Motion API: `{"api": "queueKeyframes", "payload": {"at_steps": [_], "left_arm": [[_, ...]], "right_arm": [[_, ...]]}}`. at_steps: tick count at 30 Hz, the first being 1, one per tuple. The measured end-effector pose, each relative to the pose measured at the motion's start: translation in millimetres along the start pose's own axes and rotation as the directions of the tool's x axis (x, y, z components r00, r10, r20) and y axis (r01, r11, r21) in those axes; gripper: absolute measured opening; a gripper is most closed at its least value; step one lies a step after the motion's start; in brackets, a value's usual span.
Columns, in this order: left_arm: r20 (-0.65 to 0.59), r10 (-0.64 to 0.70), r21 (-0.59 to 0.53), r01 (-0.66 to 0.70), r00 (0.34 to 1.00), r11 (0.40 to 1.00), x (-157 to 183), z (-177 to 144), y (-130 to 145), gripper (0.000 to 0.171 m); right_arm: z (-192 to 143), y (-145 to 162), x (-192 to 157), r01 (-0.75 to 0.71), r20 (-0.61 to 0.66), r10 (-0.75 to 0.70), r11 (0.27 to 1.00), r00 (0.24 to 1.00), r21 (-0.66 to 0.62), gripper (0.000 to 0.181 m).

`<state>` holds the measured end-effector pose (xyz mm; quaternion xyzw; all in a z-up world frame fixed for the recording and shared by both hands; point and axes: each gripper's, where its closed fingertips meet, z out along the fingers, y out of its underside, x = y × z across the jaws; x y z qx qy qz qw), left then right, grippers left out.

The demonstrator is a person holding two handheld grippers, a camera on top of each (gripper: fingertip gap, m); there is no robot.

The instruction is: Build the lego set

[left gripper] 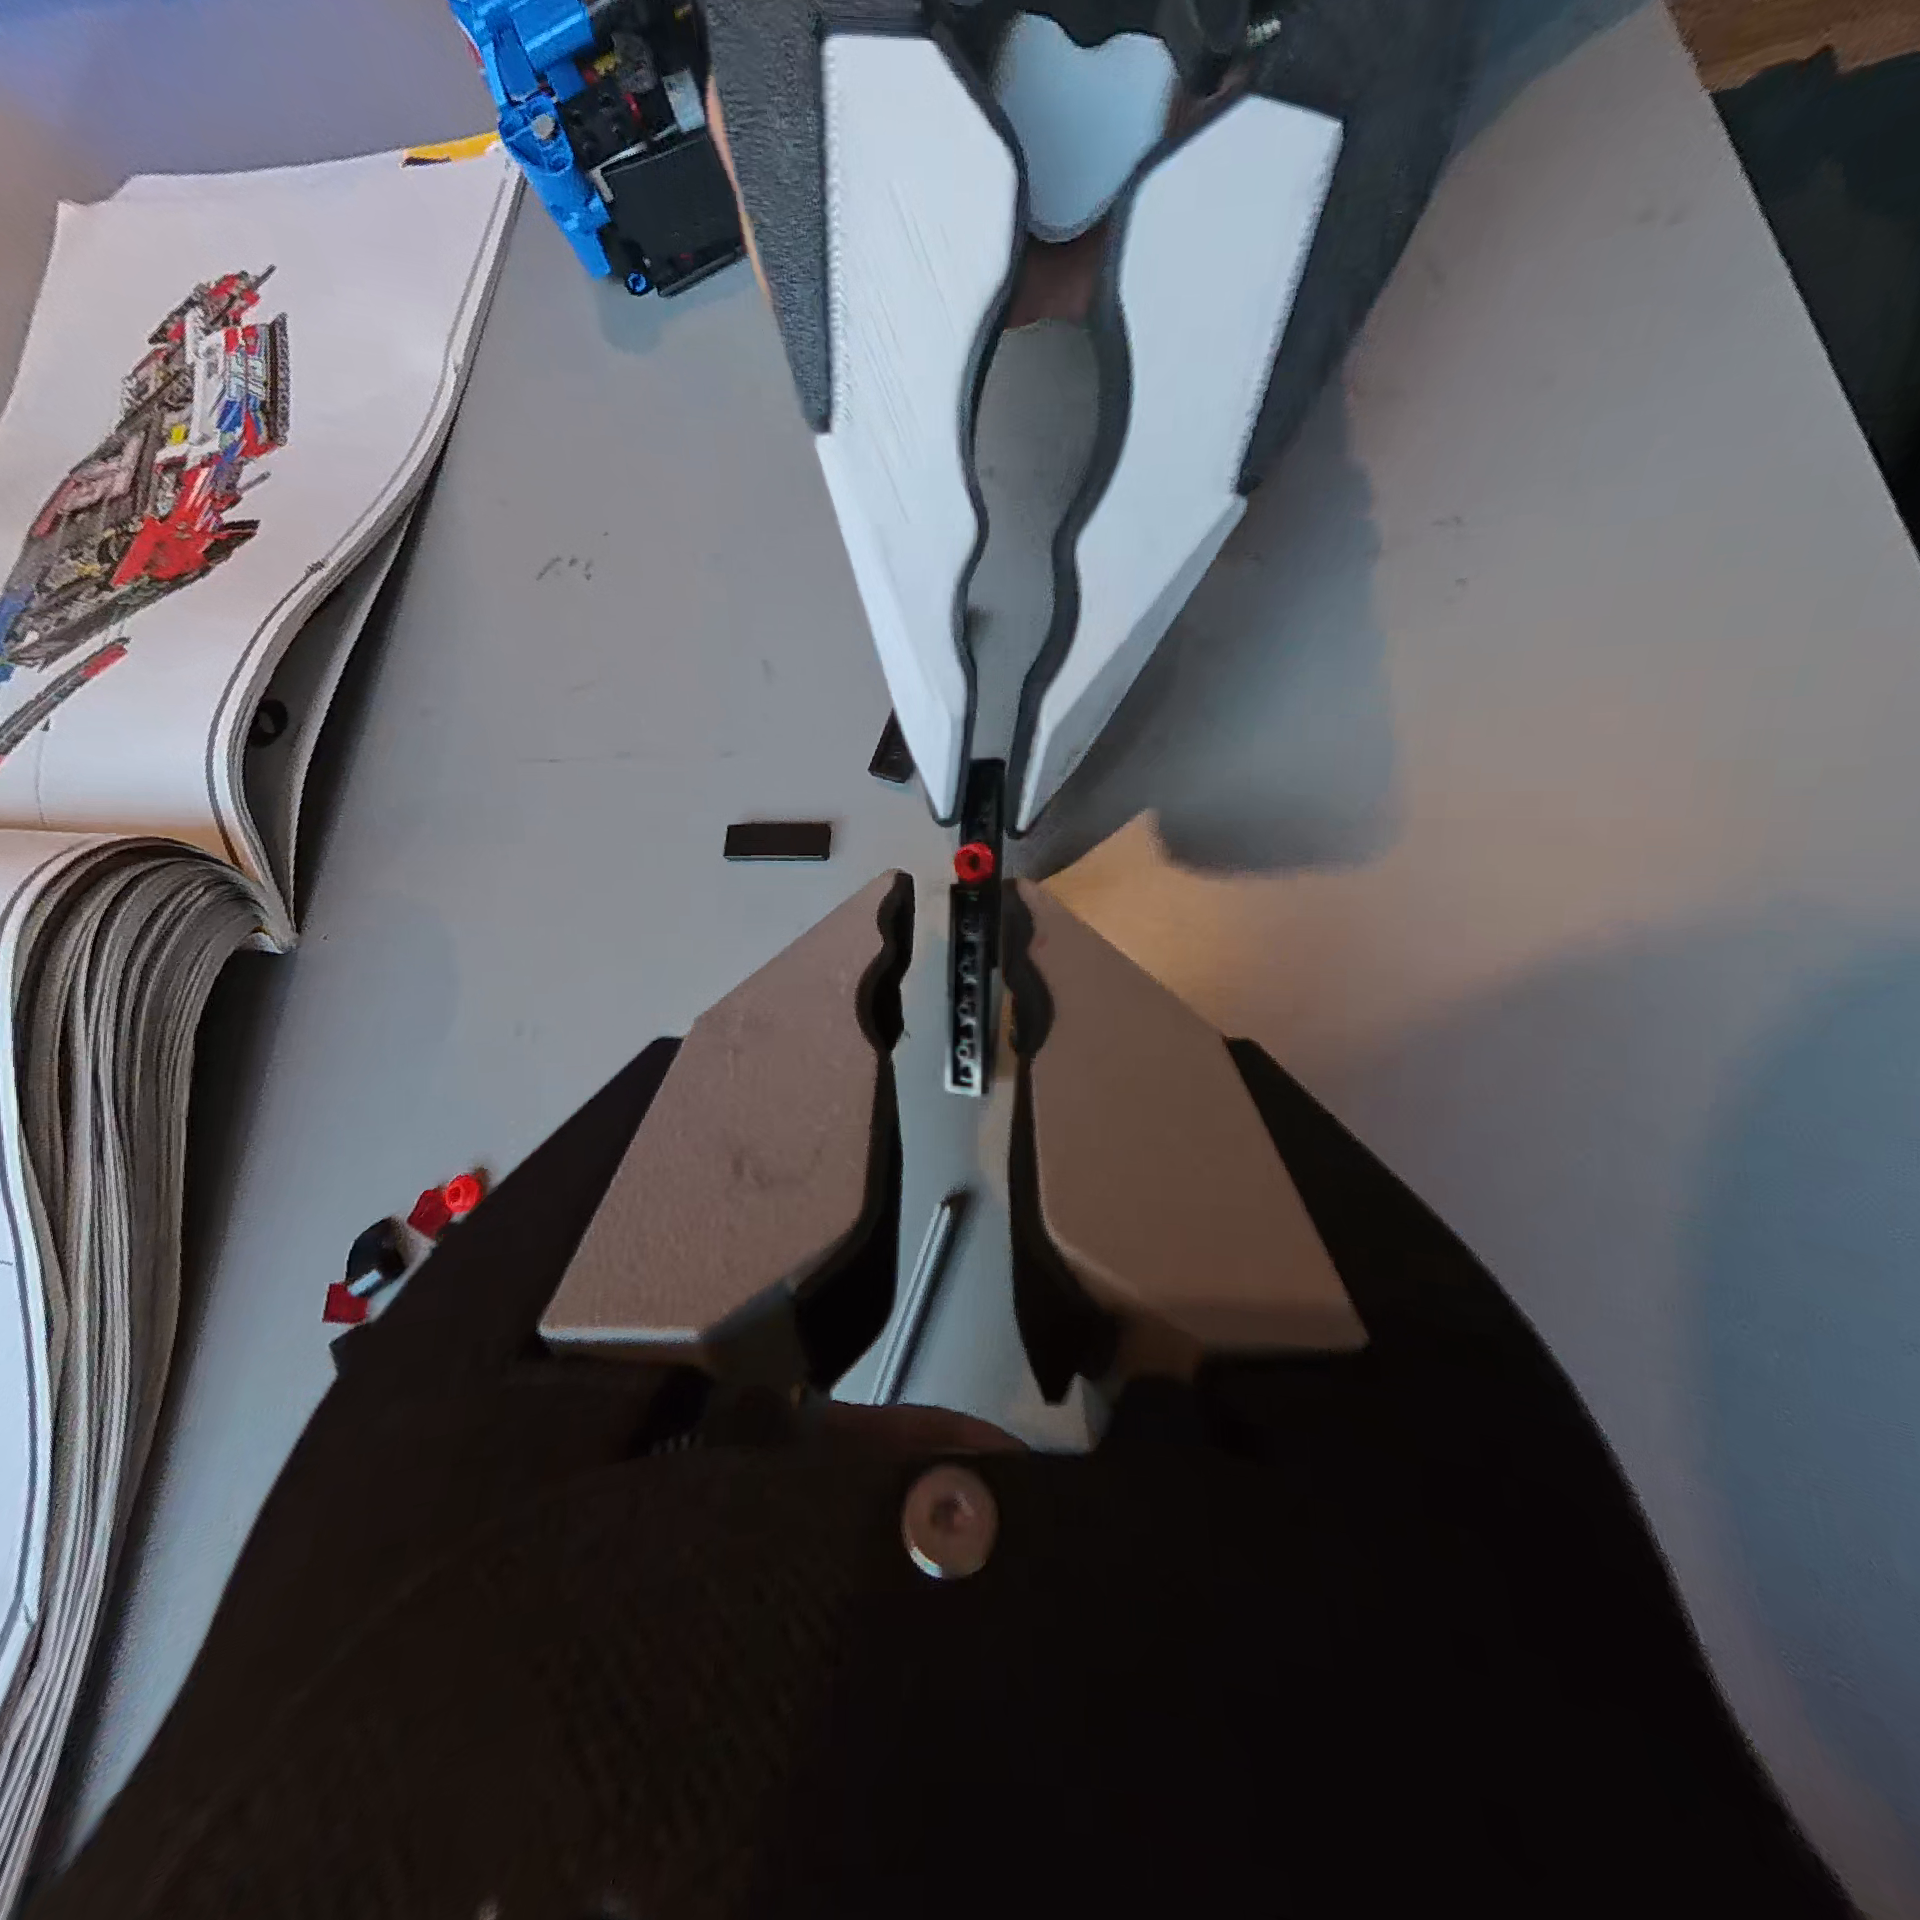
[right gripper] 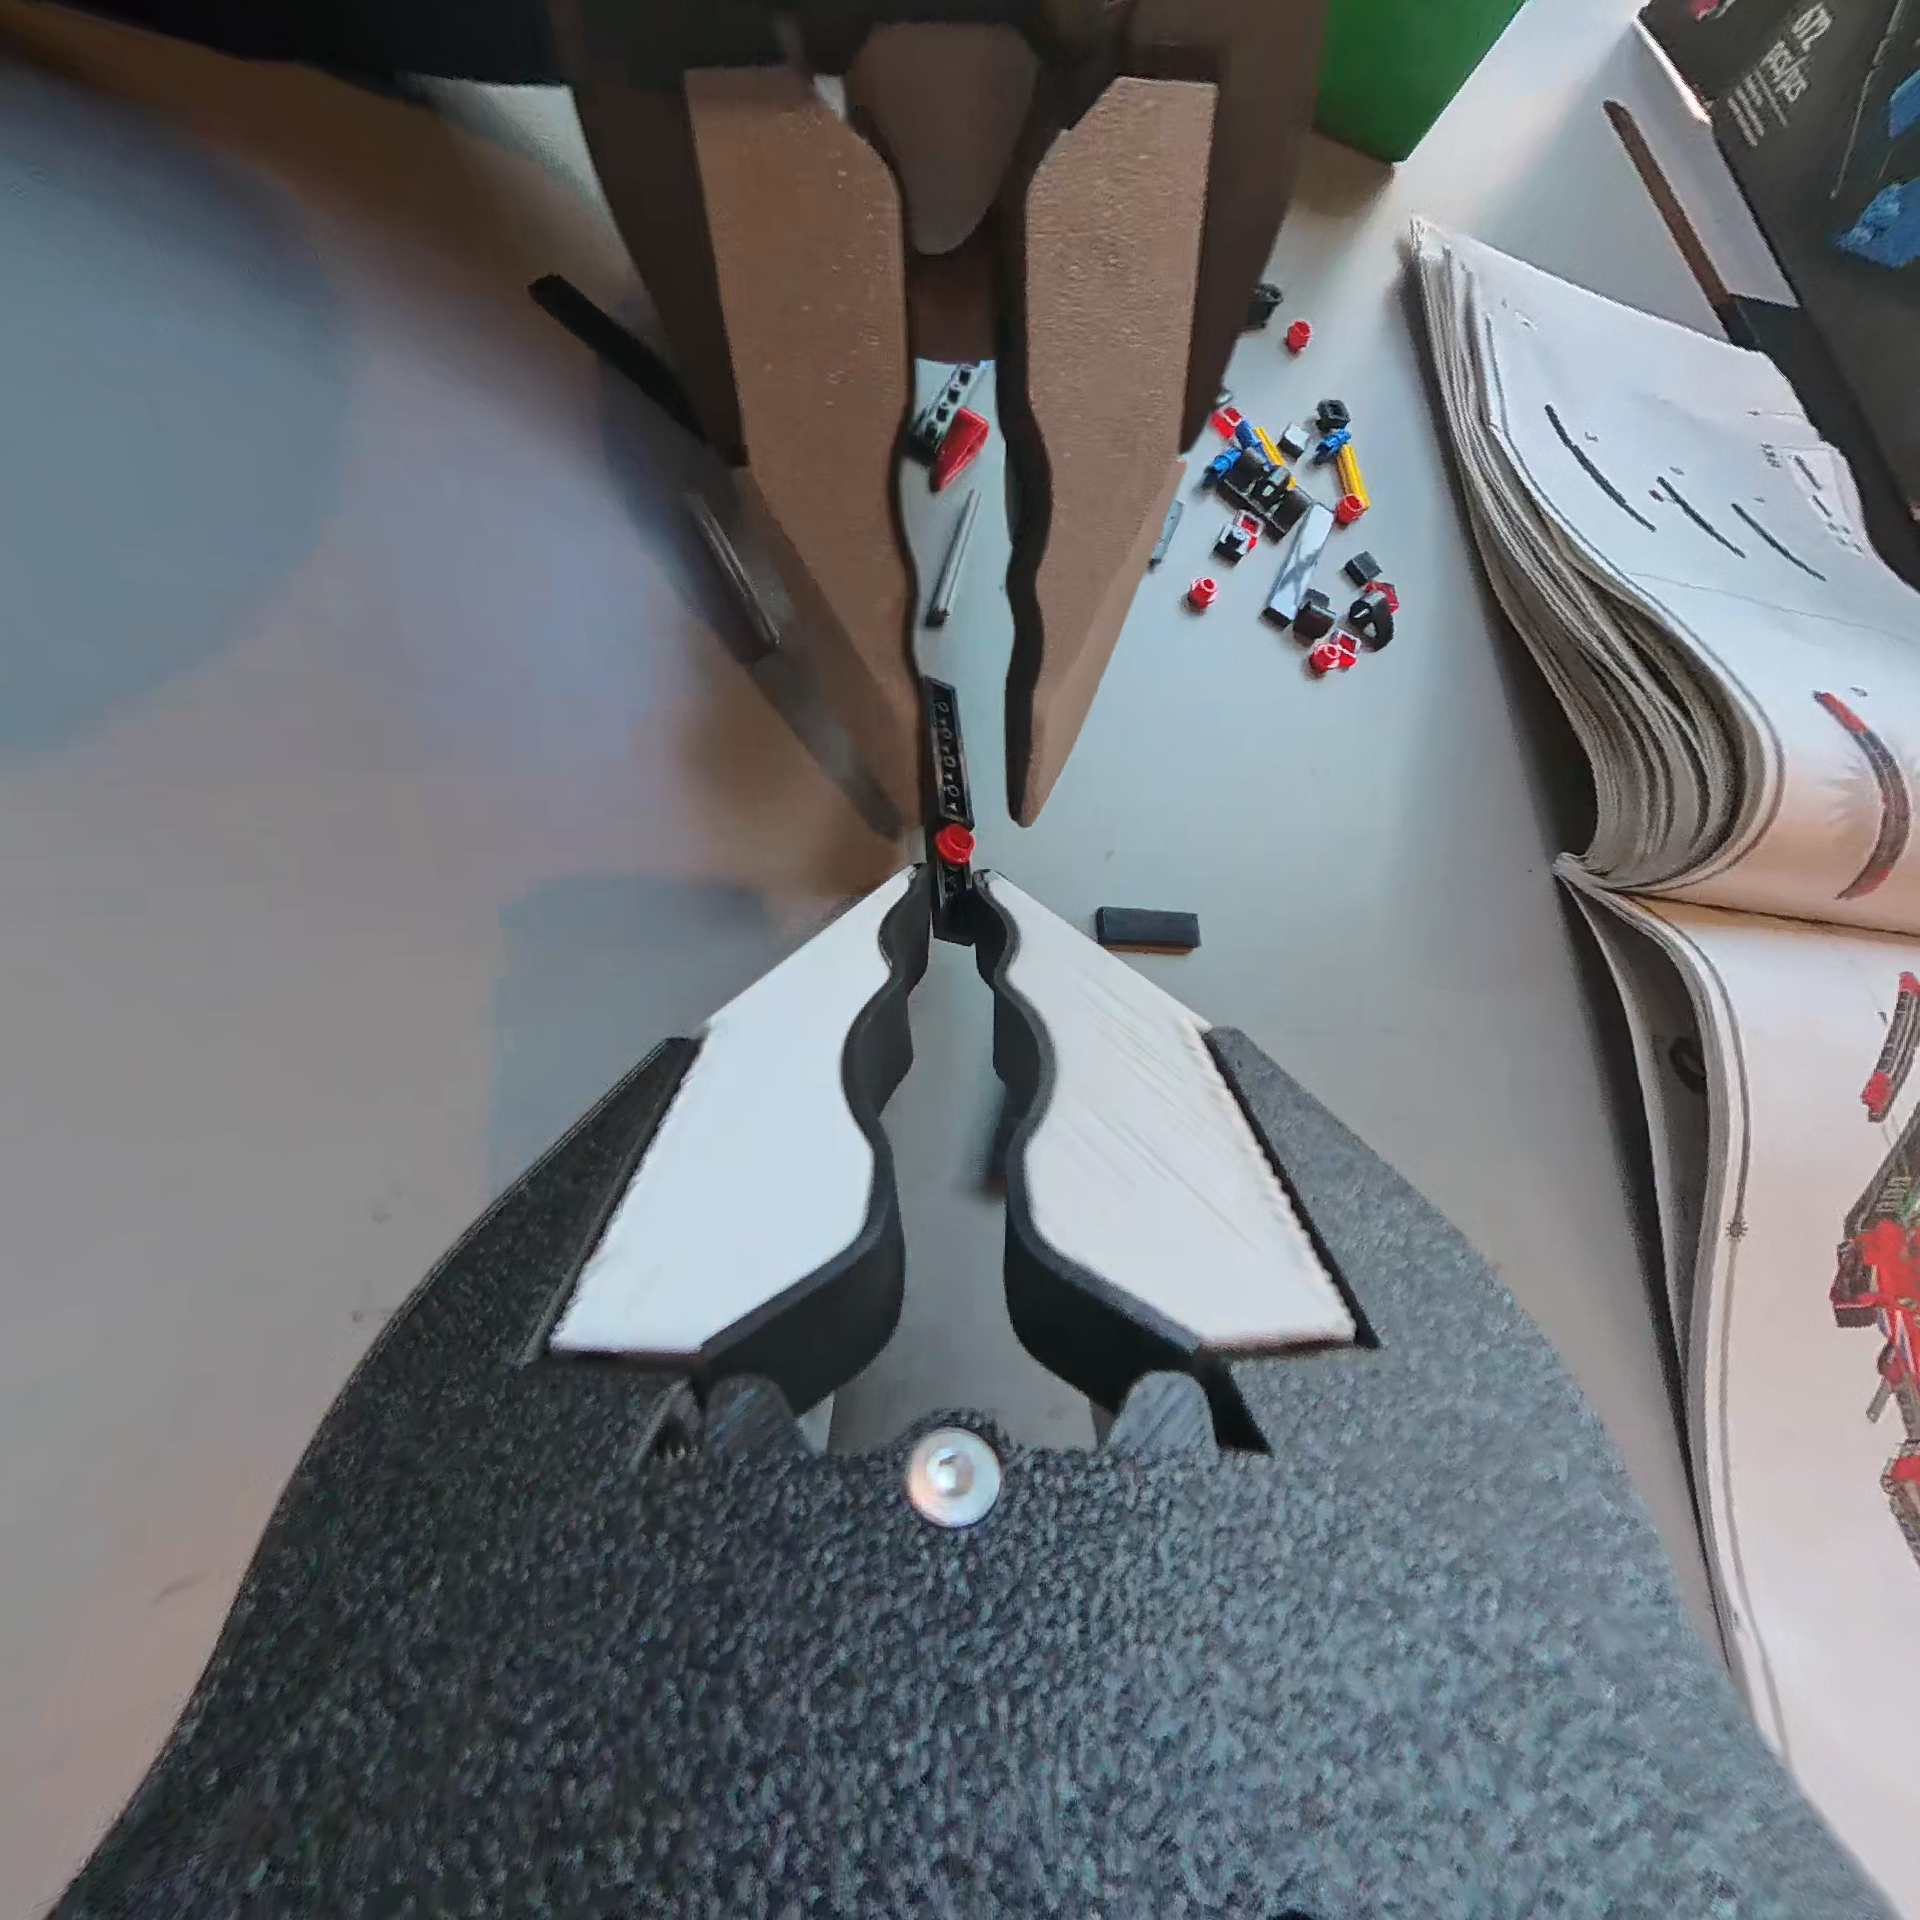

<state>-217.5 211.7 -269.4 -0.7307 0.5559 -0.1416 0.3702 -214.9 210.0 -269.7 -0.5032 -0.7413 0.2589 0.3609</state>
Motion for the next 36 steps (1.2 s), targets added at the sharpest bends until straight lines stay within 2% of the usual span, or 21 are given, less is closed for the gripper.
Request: {"api": "queueKeyframes", "payload": {"at_steps": [5,9,13,17,24,29,34,36], "left_arm": [[-0.009,-0.004,-0.06,0.004,1.0,0.998,3,6,9,0.007],[-0.001,-0.001,-0.077,0.001,1.0,0.997,3,7,11,0.007],[0.003,0.0,-0.08,0.001,1.0,0.997,2,6,11,0.01],[0.003,-0.011,-0.07,0.011,1.0,0.997,1,4,9,0.014],[0.016,-0.011,-0.074,0.012,1.0,0.997,-2,1,11,0.014],[0.032,-0.02,-0.065,0.022,0.999,0.998,-7,-5,11,0.013],[0.017,-0.039,-0.068,0.04,0.999,0.997,-6,-5,13,0.017],[0.013,-0.047,-0.074,0.048,0.999,0.996,-5,-4,15,0.019]], "right_arm": [[5,5,-4,0.018,0.009,-0.018,0.999,1.0,-0.035,0.007],[-5,4,3,-0.089,0.02,0.089,0.996,0.996,-0.007,0.01],[-10,19,20,-0.191,-0.036,0.189,0.979,0.981,-0.069,0.012],[-6,28,19,-0.195,-0.037,0.191,0.972,0.981,-0.13,0.013],[-9,24,19,-0.219,-0.021,0.218,0.969,0.976,-0.11,0.014],[-6,1,6,-0.151,0.018,0.152,0.988,0.988,-0.042,0.008],[9,10,2,-0.028,0.005,0.029,0.991,1.0,-0.131,0.012],[8,8,0,0.002,0.011,-0.001,0.991,1.0,-0.131,0.004]]}}
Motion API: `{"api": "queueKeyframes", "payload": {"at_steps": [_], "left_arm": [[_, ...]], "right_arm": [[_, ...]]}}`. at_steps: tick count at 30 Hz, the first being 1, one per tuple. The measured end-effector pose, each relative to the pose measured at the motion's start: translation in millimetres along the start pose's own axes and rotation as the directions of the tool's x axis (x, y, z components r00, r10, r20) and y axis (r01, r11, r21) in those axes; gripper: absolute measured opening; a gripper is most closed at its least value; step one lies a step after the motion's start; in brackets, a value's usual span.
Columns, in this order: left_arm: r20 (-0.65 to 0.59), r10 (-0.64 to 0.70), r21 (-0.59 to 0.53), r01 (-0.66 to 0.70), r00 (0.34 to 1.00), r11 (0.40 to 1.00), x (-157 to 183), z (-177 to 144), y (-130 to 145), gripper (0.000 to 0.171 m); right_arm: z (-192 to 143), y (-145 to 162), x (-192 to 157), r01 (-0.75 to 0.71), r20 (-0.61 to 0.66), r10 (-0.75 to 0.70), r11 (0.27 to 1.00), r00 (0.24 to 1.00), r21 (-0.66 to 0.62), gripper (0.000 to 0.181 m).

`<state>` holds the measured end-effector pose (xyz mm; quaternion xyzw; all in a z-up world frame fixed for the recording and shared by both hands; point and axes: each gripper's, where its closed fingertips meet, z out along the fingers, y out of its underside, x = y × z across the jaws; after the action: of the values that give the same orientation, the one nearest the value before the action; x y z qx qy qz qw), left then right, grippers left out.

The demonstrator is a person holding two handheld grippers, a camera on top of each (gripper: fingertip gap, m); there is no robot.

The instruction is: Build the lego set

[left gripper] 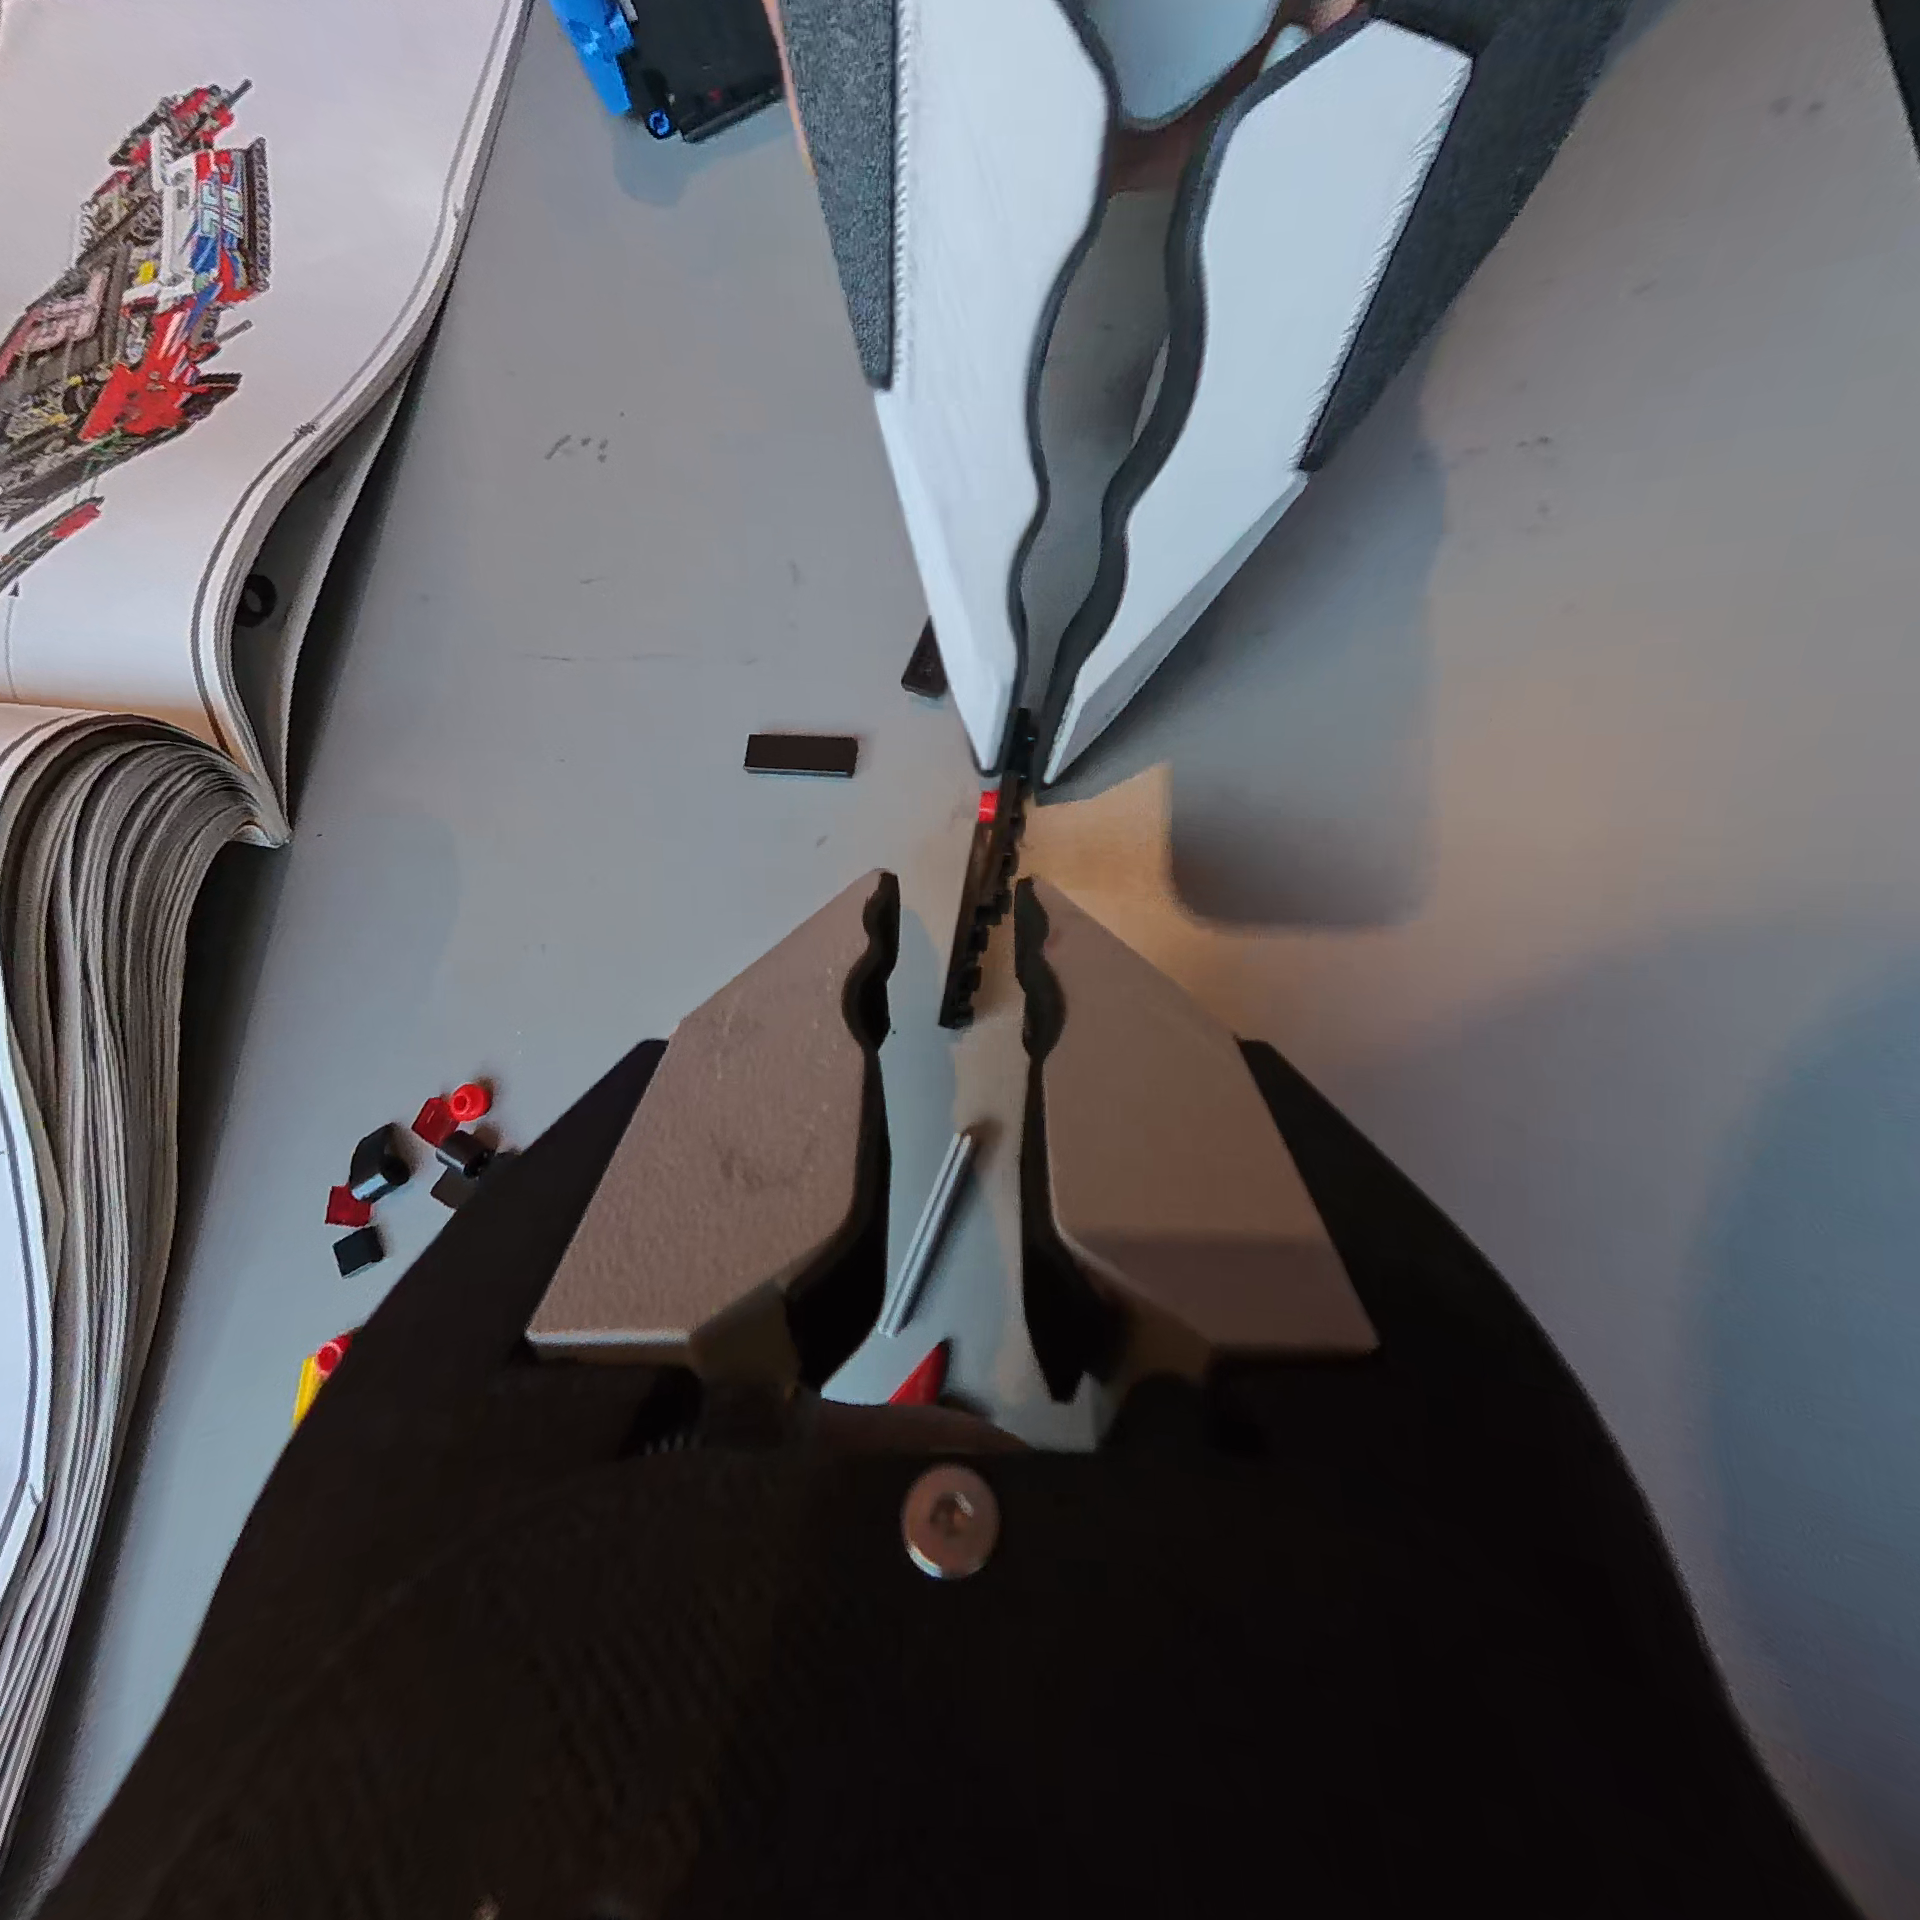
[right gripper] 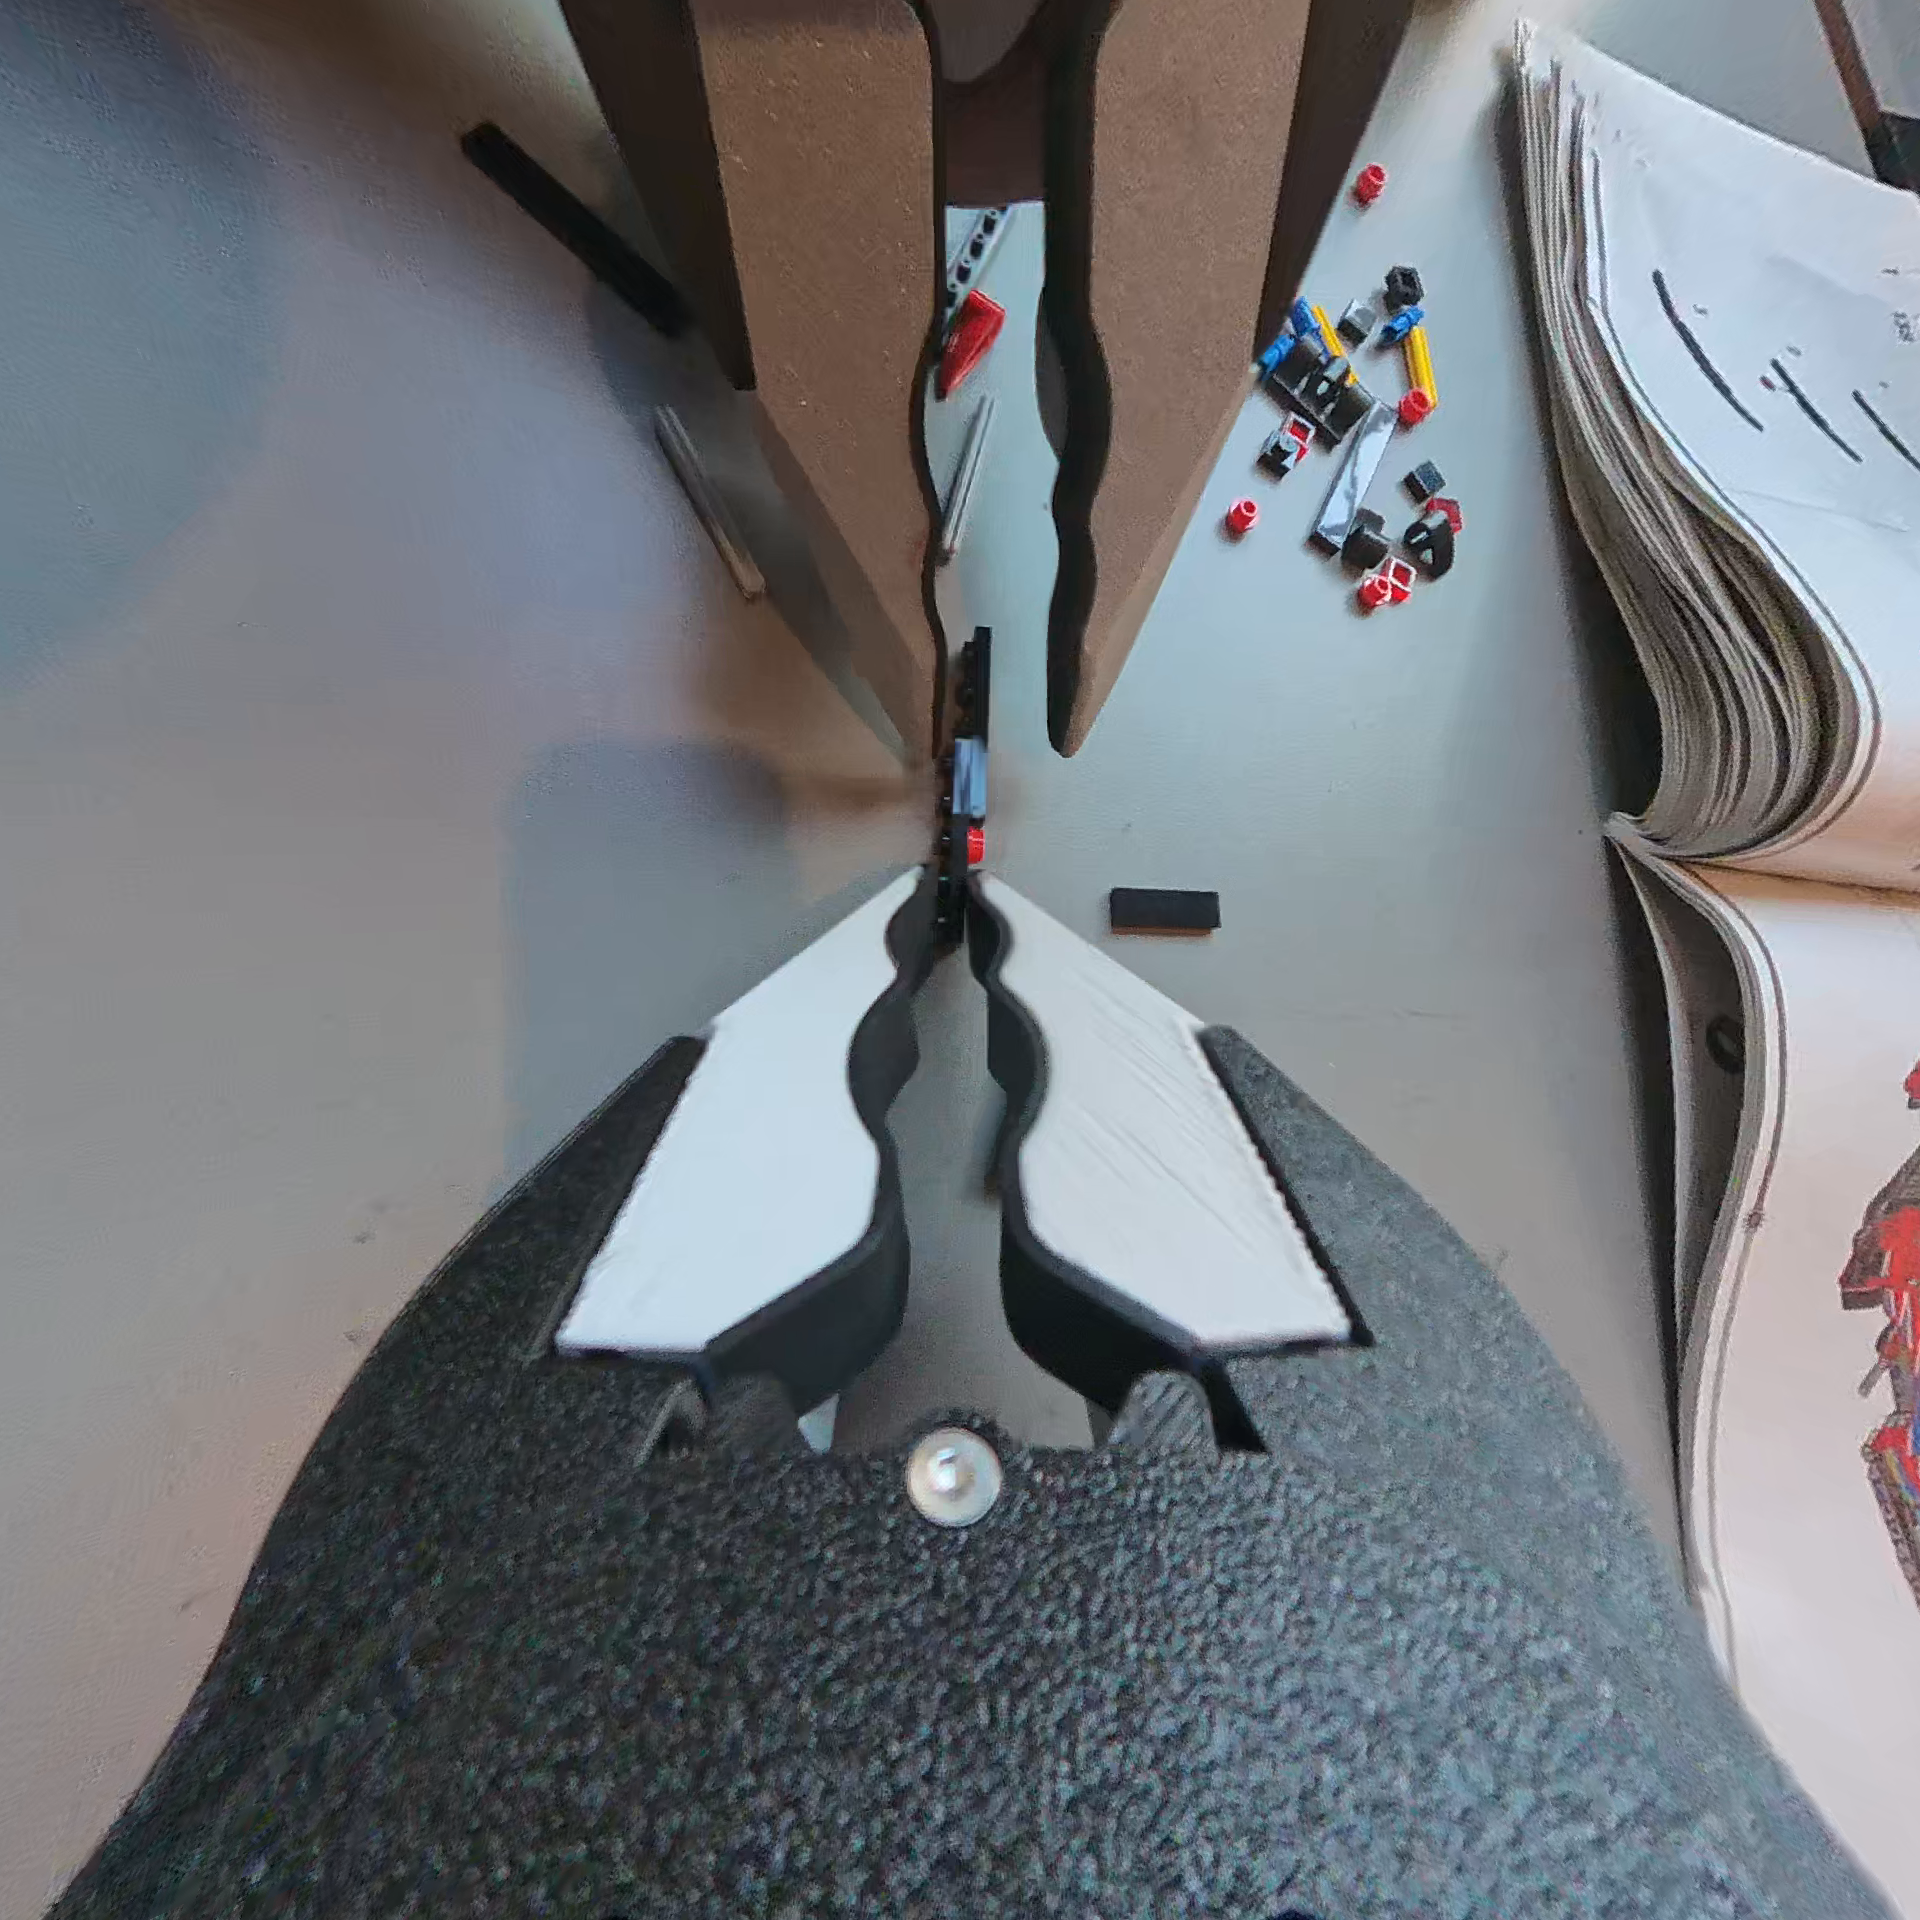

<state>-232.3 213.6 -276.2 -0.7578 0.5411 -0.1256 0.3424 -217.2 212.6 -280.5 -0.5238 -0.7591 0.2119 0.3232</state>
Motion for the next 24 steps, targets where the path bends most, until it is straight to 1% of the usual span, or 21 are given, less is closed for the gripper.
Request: {"api": "queueKeyframes", "payload": {"at_steps": [3,5,8,11,14,15,16,17,19,22,24], "left_arm": [[-0.02,-0.009,-0.018,0.009,1.0,1.0,3,2,3,0.02],[-0.036,-0.007,-0.015,0.007,0.999,1.0,6,3,3,0.018],[-0.045,-0.005,-0.011,0.004,0.999,1.0,9,4,1,0.016],[-0.069,-0.021,-0.002,0.021,0.997,1.0,12,5,0,0.02],[-0.115,-0.055,0.035,0.059,0.992,0.998,15,1,-5,0.02],[-0.123,-0.065,0.047,0.071,0.99,0.996,14,-1,-6,0.02],[-0.125,-0.075,0.06,0.083,0.989,0.995,13,-3,-8,0.016],[-0.128,-0.086,0.069,0.095,0.988,0.993,12,-4,-10,0.01],[-0.138,-0.107,0.066,0.116,0.985,0.991,11,-6,-11,0.008],[-0.13,-0.115,0.046,0.122,0.985,0.992,9,-5,-8,0.008],[-0.112,-0.093,0.029,0.096,0.989,0.995,8,-2,-5,0.008]], "right_arm": [[-2,-2,-2,0.116,-0.046,-0.116,0.993,0.992,-0.003,0.004],[-3,0,0,0.226,-0.114,-0.23,0.973,0.967,-0.043,0.004],[-5,-3,3,0.38,-0.209,-0.389,0.921,0.897,-0.083,0.004],[-10,-13,4,0.478,-0.294,-0.477,0.875,0.828,-0.072,0.004],[-14,-20,1,0.552,-0.352,-0.537,0.831,0.766,-0.068,0.003],[-14,-21,0,0.562,-0.365,-0.545,0.824,0.755,-0.067,0.003],[-13,-20,-2,0.563,-0.364,-0.546,0.824,0.755,-0.069,0.003],[-11,-19,-3,0.557,-0.362,-0.541,0.827,0.759,-0.069,0.003],[-11,-21,-4,0.538,-0.371,-0.515,0.841,0.772,-0.049,0.003],[-9,-22,-3,0.466,-0.365,-0.431,0.885,0.825,0.009,0.003],[-10,-24,-5,0.398,-0.34,-0.349,0.914,0.873,0.082,0.004]]}}
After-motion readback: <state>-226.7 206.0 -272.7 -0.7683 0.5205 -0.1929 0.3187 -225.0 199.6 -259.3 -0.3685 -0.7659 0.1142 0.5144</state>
